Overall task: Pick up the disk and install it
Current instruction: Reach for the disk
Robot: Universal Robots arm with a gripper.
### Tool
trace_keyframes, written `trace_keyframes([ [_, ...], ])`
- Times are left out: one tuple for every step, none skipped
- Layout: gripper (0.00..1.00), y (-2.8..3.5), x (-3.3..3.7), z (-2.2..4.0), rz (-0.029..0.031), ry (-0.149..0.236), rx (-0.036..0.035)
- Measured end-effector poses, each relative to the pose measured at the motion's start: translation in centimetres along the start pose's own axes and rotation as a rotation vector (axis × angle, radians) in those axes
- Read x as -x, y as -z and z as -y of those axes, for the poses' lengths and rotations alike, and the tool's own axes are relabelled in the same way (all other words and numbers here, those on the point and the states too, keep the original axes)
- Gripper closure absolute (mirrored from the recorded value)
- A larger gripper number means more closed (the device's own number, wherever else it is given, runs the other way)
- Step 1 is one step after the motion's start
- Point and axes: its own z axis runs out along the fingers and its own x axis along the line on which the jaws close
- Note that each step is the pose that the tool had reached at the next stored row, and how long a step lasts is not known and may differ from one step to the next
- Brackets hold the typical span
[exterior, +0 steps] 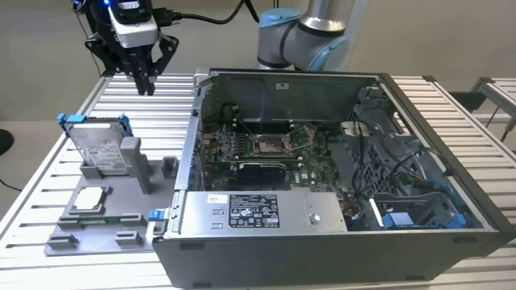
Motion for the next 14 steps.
trace_keyframes([
  [1.00,-0.04,-0.42,-0.09,0.0000,0.000,0.0000],
  [1.00,-0.09,-0.88,-0.15,0.0000,0.000,0.0000],
  [1.00,-0.12,-1.34,-0.17,-0.0001,0.000,0.0000],
  [1.00,-0.14,-1.79,-0.14,-0.0003,0.000,0.0000],
  [1.00,-0.16,-2.24,-0.11,-0.0006,0.000,0.0001],
  [1.00,-0.17,-2.69,-0.08,-0.0010,0.000,0.0003],
  [1.00,-0.17,-3.14,-0.04,-0.0013,0.000,0.0005],
  [1.00,-0.18,-3.58,-0.01,-0.0015,0.000,0.0007],
  [1.00,-0.20,-4.03,0.02,-0.0016,0.000,0.0008],
  [1.00,-0.22,-4.49,0.06,-0.0016,0.000,0.0009],
  [1.00,-0.25,-4.94,0.09,-0.0016,0.000,0.0010],
  [1.00,-0.27,-5.30,0.12,-0.0017,0.001,0.0010],
  [1.00,-0.30,-5.61,0.14,-0.0017,0.003,0.0011],
  [1.00,-0.31,-5.91,0.16,-0.0019,0.005,0.0010],
])
